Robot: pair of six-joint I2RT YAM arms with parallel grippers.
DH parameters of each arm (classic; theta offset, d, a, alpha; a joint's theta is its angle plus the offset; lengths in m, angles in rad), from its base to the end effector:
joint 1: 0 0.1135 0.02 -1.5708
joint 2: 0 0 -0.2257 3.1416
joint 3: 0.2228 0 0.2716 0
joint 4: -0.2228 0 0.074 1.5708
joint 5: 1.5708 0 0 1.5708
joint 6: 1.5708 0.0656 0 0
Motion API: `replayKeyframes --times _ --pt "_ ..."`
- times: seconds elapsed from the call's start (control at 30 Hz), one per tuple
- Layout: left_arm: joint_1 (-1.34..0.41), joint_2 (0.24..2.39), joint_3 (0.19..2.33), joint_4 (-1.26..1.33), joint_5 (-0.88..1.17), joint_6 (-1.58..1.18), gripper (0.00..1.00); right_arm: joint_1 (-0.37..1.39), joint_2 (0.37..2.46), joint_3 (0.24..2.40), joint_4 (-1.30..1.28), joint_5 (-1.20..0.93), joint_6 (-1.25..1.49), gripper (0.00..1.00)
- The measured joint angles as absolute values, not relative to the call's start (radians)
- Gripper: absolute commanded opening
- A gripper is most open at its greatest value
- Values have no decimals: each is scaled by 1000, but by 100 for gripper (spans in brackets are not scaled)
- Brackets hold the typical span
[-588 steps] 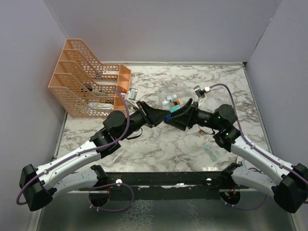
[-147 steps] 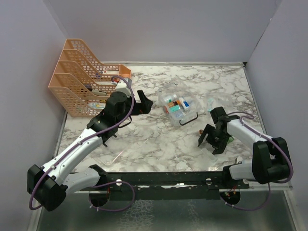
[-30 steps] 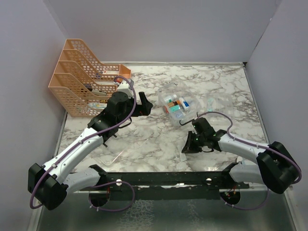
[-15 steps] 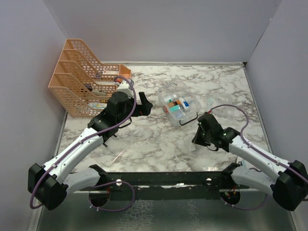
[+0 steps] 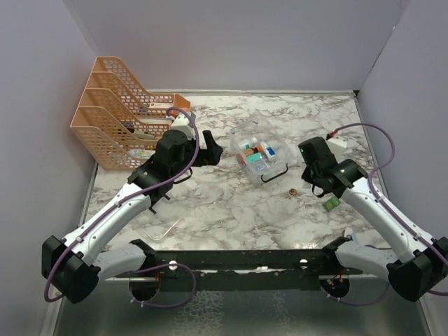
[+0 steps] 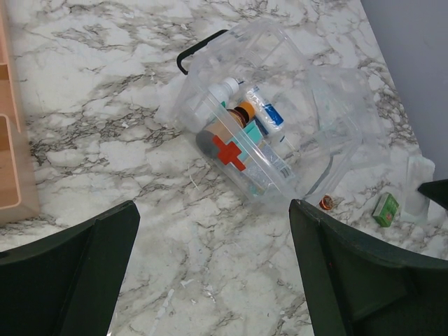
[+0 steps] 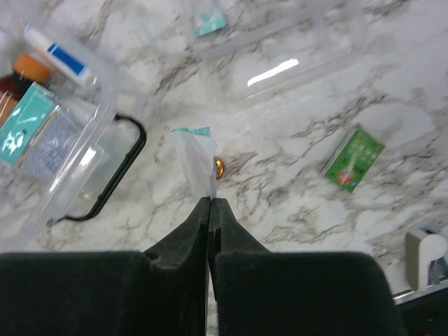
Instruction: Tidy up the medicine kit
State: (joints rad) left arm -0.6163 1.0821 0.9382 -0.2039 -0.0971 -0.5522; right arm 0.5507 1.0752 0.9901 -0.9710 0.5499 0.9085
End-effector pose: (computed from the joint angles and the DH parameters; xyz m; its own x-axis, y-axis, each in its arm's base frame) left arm 0.2613 -0.1773 0.2867 -0.4996 -0.2859 -0.8177 0.2806 0.8397 -0.4650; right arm 0.2273 0.0993 0.2362 -0.6351 0.3990 -0.6614 0.4454 0.8887 0.1085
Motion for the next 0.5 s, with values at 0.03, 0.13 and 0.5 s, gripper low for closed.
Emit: replayKeyframes --times 0.03,0.13,0.5 --pt "-616 1084 942 -204 -97 -550 91 527 1084 998 -965 559 885 1" --pt "-616 1085 942 -205 -97 -545 91 406 1105 1001 -903 551 770 1" --pt "-615 1125 983 -210 -97 -530 91 130 1336 1003 -514 293 456 1"
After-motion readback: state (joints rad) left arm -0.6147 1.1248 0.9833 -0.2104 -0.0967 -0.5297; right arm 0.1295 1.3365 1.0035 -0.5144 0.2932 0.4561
